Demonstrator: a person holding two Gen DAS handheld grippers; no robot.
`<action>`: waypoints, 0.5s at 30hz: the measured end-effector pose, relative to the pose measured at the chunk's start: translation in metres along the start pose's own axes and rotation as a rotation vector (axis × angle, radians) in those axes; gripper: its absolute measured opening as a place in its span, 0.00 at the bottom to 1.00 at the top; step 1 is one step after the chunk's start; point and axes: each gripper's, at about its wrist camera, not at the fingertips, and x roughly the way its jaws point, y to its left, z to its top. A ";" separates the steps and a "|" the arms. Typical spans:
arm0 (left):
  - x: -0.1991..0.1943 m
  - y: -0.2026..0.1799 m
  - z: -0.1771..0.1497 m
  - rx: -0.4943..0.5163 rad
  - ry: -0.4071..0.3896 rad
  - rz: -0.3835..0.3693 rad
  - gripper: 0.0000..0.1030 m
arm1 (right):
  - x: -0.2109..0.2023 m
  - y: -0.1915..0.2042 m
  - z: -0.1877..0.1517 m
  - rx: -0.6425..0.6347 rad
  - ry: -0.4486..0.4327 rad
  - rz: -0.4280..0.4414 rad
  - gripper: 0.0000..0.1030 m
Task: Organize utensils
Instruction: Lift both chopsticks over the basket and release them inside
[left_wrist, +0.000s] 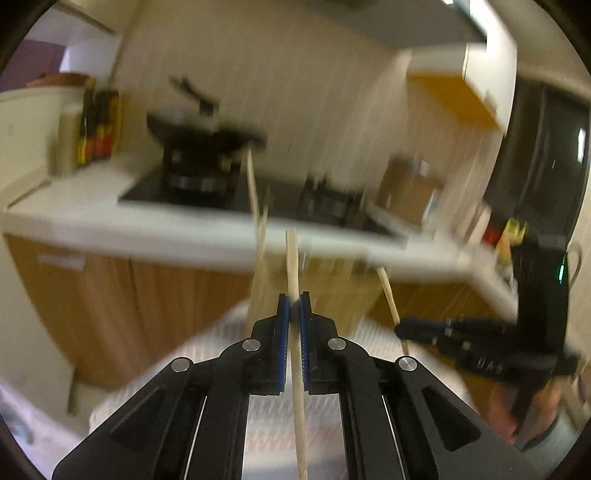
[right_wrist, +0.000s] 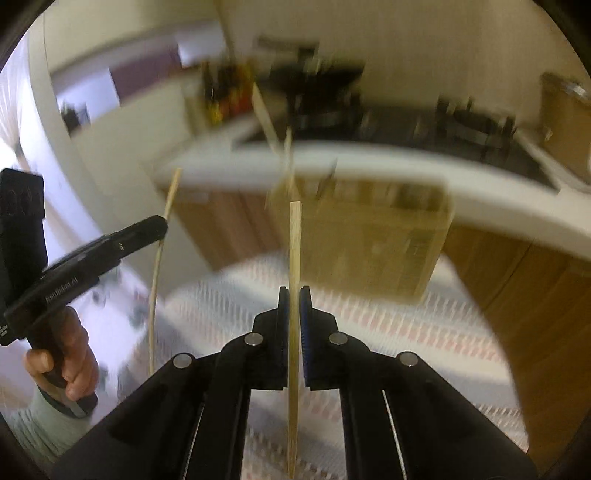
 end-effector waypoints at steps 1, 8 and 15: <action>0.004 -0.003 0.016 -0.018 -0.054 -0.010 0.03 | -0.008 -0.005 0.008 0.000 -0.050 -0.017 0.04; 0.029 -0.013 0.074 -0.119 -0.269 -0.006 0.03 | -0.028 -0.039 0.058 0.047 -0.297 -0.131 0.04; 0.063 -0.023 0.096 -0.138 -0.389 0.014 0.03 | -0.017 -0.069 0.093 0.024 -0.469 -0.280 0.04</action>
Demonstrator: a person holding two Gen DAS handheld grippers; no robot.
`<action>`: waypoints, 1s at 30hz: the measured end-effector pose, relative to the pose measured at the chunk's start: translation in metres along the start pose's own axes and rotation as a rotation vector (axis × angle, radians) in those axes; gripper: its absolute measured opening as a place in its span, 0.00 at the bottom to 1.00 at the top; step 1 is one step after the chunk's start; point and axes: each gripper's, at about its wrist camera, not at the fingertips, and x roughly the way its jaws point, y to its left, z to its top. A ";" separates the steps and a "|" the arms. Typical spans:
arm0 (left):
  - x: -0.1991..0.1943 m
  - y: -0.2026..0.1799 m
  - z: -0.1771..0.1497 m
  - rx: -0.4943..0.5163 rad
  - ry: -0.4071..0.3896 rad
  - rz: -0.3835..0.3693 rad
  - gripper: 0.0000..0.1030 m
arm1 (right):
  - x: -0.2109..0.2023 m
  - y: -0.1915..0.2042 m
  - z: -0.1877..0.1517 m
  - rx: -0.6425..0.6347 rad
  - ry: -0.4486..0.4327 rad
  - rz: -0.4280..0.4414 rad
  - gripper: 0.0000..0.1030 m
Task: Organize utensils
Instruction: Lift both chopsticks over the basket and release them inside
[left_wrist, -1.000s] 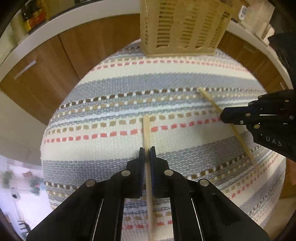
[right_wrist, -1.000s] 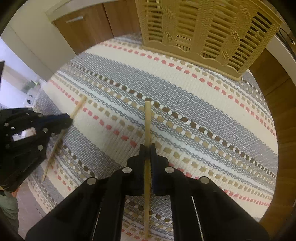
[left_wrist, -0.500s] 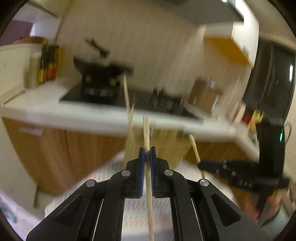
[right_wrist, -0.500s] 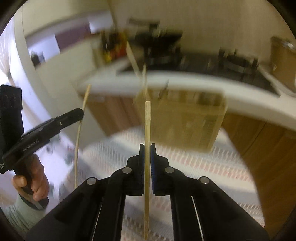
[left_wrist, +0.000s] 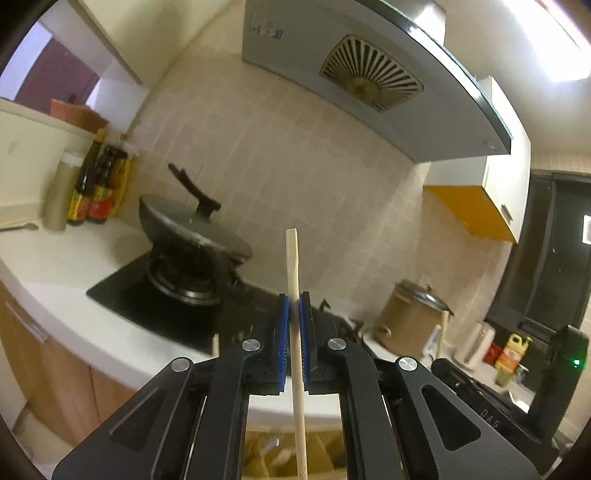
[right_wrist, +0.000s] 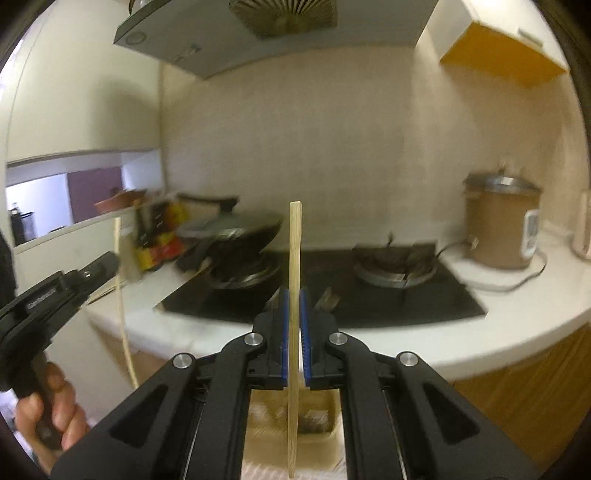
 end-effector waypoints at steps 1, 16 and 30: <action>0.007 -0.004 -0.002 0.002 -0.014 -0.001 0.03 | 0.006 -0.002 0.001 -0.008 -0.021 -0.008 0.04; 0.062 -0.011 -0.073 0.078 -0.049 0.093 0.04 | 0.054 -0.011 -0.046 -0.047 -0.069 0.012 0.04; 0.031 -0.002 -0.082 0.136 0.036 0.037 0.39 | 0.026 -0.017 -0.076 0.009 0.041 0.071 0.06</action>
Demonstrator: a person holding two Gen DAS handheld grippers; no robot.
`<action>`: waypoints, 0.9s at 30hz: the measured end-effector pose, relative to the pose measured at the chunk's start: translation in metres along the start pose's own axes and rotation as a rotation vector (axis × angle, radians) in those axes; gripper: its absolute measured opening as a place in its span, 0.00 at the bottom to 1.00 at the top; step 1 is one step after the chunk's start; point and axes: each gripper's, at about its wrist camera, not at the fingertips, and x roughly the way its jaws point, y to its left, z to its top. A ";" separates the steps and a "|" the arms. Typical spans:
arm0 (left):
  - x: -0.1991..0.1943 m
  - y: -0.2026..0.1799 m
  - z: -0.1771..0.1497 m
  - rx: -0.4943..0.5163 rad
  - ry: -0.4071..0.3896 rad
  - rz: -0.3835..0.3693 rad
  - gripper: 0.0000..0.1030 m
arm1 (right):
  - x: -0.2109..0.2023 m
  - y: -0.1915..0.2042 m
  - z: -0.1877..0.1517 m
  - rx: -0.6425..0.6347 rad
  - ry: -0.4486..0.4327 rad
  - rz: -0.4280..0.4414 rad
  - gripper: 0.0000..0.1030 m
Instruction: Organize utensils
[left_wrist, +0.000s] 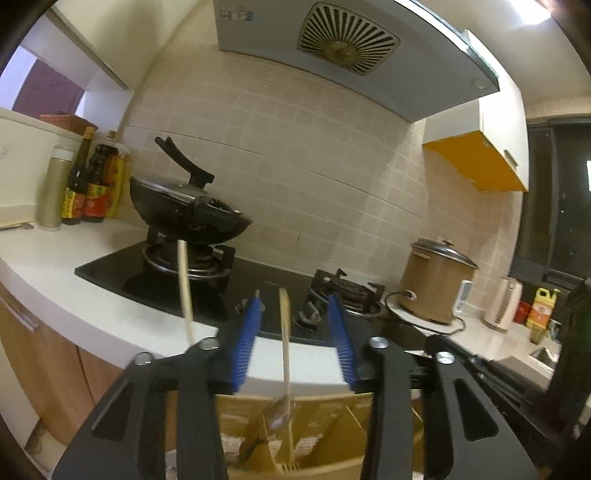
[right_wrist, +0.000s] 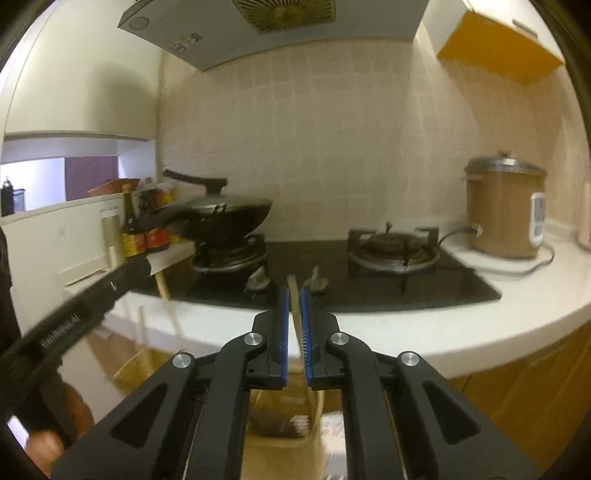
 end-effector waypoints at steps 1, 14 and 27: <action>-0.010 0.004 0.004 -0.007 0.013 -0.018 0.41 | -0.004 0.000 -0.002 0.006 0.017 0.009 0.06; -0.119 0.020 0.010 0.009 0.099 -0.054 0.67 | -0.092 0.002 -0.035 0.150 0.156 0.093 0.45; -0.193 0.018 -0.049 0.049 0.202 -0.025 0.72 | -0.165 0.064 -0.081 -0.019 0.130 0.031 0.73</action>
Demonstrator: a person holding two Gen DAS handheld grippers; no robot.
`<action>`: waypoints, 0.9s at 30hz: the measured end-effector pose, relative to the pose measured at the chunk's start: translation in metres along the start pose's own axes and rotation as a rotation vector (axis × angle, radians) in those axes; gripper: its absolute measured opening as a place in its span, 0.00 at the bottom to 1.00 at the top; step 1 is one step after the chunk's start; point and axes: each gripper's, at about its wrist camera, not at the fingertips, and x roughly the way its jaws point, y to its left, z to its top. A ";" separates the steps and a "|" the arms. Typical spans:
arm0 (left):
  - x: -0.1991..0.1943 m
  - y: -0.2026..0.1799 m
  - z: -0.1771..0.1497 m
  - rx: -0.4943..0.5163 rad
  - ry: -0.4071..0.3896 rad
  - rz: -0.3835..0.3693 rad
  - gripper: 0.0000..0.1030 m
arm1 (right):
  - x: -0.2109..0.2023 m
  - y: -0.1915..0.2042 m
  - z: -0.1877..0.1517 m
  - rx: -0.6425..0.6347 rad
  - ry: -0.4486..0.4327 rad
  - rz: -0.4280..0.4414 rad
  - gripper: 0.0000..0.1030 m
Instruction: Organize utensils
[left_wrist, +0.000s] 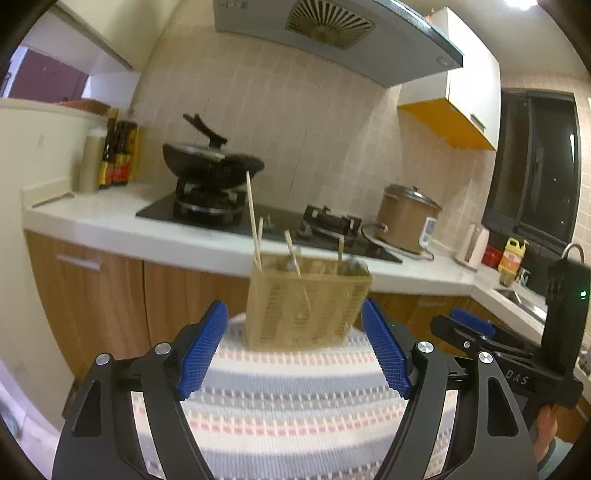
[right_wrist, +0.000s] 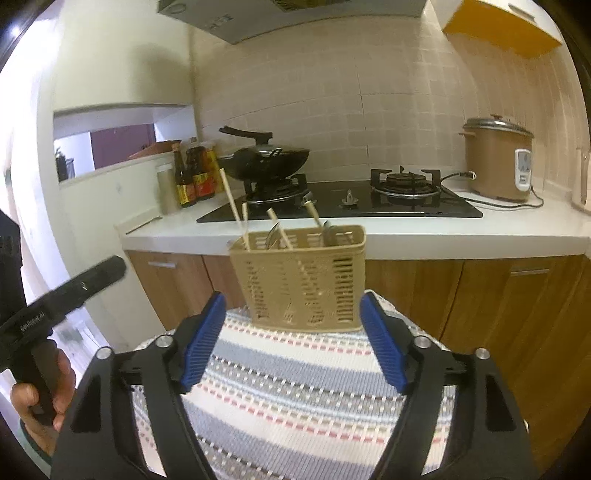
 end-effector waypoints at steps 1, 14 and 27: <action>-0.003 -0.001 -0.008 0.006 0.002 0.015 0.73 | -0.002 0.004 -0.005 -0.008 -0.006 -0.011 0.73; -0.021 -0.017 -0.050 0.125 -0.128 0.225 0.88 | -0.022 0.011 -0.055 -0.004 -0.128 -0.203 0.89; 0.004 -0.022 -0.076 0.197 -0.058 0.262 0.90 | -0.006 -0.001 -0.072 -0.034 -0.119 -0.295 0.90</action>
